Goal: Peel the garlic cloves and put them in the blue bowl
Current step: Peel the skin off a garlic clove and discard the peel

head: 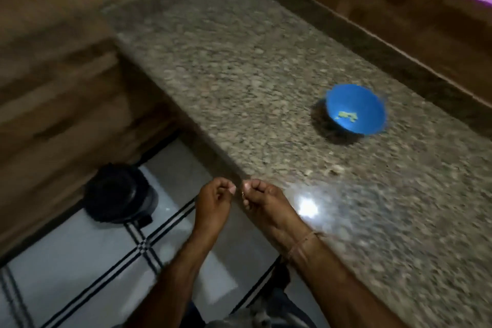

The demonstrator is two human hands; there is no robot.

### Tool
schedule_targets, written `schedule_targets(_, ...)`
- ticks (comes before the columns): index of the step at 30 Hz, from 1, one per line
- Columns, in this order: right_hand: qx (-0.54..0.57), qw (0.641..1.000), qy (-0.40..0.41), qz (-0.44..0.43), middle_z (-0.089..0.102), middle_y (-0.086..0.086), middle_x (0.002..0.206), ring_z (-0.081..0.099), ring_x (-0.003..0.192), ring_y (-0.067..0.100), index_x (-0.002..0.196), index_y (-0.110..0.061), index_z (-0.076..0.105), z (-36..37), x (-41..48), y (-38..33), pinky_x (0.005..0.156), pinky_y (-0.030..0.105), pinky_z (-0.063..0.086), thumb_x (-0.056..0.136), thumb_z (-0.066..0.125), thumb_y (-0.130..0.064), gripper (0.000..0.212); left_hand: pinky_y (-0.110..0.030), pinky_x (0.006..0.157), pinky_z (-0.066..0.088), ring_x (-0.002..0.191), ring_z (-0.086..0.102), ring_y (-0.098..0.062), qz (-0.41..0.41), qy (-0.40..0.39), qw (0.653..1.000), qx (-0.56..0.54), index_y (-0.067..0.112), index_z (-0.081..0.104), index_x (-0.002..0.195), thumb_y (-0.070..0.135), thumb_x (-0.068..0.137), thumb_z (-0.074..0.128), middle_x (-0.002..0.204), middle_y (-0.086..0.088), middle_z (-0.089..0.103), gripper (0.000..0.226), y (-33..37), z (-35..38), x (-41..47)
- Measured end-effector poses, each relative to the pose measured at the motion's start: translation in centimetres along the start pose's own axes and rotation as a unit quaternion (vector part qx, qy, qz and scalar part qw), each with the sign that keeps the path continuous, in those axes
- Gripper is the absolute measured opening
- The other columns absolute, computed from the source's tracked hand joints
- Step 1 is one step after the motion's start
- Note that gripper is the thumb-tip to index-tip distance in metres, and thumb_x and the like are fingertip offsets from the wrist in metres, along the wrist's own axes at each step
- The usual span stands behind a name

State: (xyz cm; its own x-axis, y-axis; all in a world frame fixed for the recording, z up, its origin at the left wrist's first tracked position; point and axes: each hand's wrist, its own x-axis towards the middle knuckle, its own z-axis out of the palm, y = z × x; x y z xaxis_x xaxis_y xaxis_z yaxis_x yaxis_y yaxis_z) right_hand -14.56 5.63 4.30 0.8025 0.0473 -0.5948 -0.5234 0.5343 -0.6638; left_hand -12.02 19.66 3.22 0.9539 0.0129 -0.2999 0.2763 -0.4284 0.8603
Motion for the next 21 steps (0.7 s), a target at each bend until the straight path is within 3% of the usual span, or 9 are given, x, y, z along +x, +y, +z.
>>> schedule_targets(4,-0.087,0.995,-0.027,0.042,0.067,0.001,0.075,0.062,0.064,0.005,0.096,-0.005,0.068,11.2,4.1,5.7,0.063,0.017,0.053,0.100,0.060,0.002,0.012,-0.033,0.072,0.051,0.077,0.068,-0.017,-0.039,0.078,0.995,-0.040,0.029,0.064,0.077,0.028,0.090,0.069,0.078,0.004,0.070,0.014,-7.1,-11.8,0.9)
schedule_targets(6,-0.107,0.992,-0.039,0.055,0.063,0.001,0.072,0.059,0.065,0.008,0.090,-0.007,0.066,16.7,6.0,9.2,0.063,0.016,0.053,0.100,0.059,0.005,0.017,-0.029,0.069,0.049,0.072,0.065,-0.006,-0.051,0.112,0.991,-0.049,0.029,0.063,0.076,0.025,0.090,0.069,0.075,0.006,0.068,0.016,-10.6,-17.4,1.0)
schedule_targets(8,-0.120,0.989,-0.058,0.065,0.063,0.000,0.069,0.056,0.065,0.010,0.087,-0.008,0.066,21.6,7.6,12.5,0.065,0.018,0.053,0.100,0.057,0.005,0.020,-0.021,0.067,0.046,0.068,0.061,0.002,-0.069,0.140,0.986,-0.055,0.027,0.064,0.077,0.010,0.096,0.070,0.075,0.007,0.068,0.025,-13.7,-22.3,1.1)
schedule_targets(12,-0.138,0.983,-0.082,0.088,0.062,0.004,0.072,0.057,0.064,0.012,0.092,-0.006,0.068,28.9,10.7,17.6,0.067,0.021,0.054,0.100,0.059,0.002,0.015,-0.026,0.071,0.049,0.078,0.064,-0.009,-0.143,0.167,0.973,-0.071,0.021,0.069,0.087,0.013,0.097,0.069,0.083,0.006,0.071,0.013,-18.5,-29.9,2.1)
schedule_targets(16,-0.164,0.976,-0.079,0.117,0.061,0.004,0.068,0.056,0.059,0.011,0.087,-0.006,0.066,33.0,13.7,20.6,0.062,0.019,0.052,0.100,0.056,0.007,0.021,-0.021,0.067,0.045,0.074,0.062,-0.007,-0.170,0.181,0.966,-0.067,0.023,0.067,0.083,0.013,0.098,0.067,0.079,0.008,0.070,0.019,-21.7,-34.8,4.4)
schedule_targets(21,-0.192,0.963,-0.072,0.173,0.059,0.006,0.069,0.056,0.062,0.014,0.086,-0.008,0.065,35.5,19.7,23.8,0.065,0.024,0.053,0.101,0.056,0.003,0.021,-0.028,0.066,0.049,0.073,0.062,-0.014,-0.216,0.189,0.954,-0.087,0.023,0.065,0.084,0.016,0.101,0.064,0.080,0.004,0.068,0.018,-24.8,-38.5,8.2)
